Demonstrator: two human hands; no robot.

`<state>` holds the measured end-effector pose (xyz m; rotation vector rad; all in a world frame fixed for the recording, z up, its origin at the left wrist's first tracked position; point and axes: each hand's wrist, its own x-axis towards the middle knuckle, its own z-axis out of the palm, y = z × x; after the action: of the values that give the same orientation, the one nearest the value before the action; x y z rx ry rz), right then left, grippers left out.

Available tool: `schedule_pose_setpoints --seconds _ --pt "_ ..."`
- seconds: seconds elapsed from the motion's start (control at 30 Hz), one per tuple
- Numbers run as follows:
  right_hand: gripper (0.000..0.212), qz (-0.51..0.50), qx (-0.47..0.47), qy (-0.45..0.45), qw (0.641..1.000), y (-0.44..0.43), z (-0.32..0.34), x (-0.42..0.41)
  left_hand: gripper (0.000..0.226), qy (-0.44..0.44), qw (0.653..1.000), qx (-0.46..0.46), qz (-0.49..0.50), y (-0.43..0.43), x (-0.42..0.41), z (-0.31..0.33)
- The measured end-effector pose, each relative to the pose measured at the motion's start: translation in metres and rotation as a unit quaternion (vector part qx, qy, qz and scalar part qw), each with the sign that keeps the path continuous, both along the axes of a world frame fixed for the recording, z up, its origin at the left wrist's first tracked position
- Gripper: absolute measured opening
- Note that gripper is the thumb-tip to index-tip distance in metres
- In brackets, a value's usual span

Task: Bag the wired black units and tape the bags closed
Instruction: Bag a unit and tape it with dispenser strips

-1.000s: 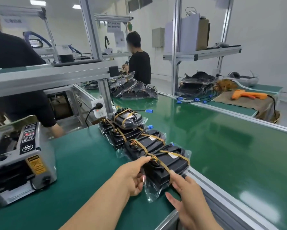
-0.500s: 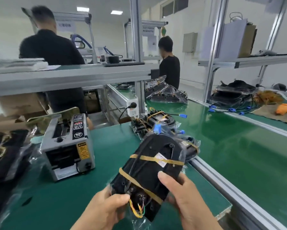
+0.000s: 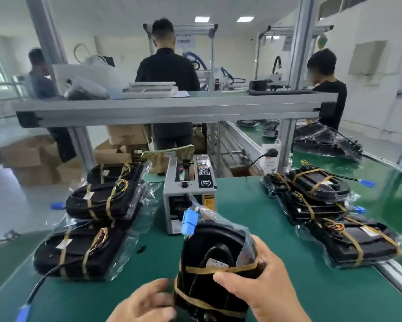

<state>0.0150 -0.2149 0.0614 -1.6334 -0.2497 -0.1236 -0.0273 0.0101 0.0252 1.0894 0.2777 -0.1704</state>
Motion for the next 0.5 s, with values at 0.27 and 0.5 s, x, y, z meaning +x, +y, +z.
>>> schedule_pose_setpoints --seconds 0.27,0.5 --pt "0.061 0.020 -0.064 -0.021 0.998 0.004 -0.004 0.001 0.032 -0.364 0.765 0.510 0.146 -0.015 0.003 0.080" --pt "0.056 0.049 -0.072 -0.031 0.996 0.002 -0.006 0.000 0.021 -0.500 0.608 0.617 -0.002 -0.034 0.031 0.111"
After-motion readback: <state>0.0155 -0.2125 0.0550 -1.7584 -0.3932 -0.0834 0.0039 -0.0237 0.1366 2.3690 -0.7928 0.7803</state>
